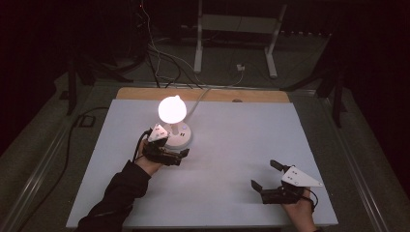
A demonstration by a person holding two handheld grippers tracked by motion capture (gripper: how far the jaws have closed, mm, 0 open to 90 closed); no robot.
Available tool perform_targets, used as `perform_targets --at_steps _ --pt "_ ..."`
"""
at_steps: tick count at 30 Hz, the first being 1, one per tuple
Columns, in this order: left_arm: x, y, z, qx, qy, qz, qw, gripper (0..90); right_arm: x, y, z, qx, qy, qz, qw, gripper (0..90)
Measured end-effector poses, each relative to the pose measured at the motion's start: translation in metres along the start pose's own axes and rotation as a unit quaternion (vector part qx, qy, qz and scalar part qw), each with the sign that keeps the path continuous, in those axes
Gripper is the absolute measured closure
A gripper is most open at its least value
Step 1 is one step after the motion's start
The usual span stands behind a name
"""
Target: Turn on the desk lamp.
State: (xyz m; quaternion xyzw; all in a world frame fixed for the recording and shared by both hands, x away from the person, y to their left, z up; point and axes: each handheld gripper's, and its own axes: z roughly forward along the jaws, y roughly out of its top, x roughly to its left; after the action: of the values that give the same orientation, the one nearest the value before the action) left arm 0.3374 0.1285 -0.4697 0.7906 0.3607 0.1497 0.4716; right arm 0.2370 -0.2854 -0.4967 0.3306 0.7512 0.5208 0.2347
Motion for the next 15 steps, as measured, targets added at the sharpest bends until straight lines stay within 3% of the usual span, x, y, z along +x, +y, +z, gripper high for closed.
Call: perform_targets --at_steps 8,15 --pt "0.002 0.001 -0.011 -0.005 -0.011 0.005 0.9999 0.3 0.0 0.0 -0.001 -0.002 0.0 -0.001 1.0 0.0" --pt "0.007 -0.005 -0.02 -0.004 -0.005 -0.001 1.0 0.3 0.0 0.001 -0.001 -0.004 0.0 0.0 1.0 0.0"
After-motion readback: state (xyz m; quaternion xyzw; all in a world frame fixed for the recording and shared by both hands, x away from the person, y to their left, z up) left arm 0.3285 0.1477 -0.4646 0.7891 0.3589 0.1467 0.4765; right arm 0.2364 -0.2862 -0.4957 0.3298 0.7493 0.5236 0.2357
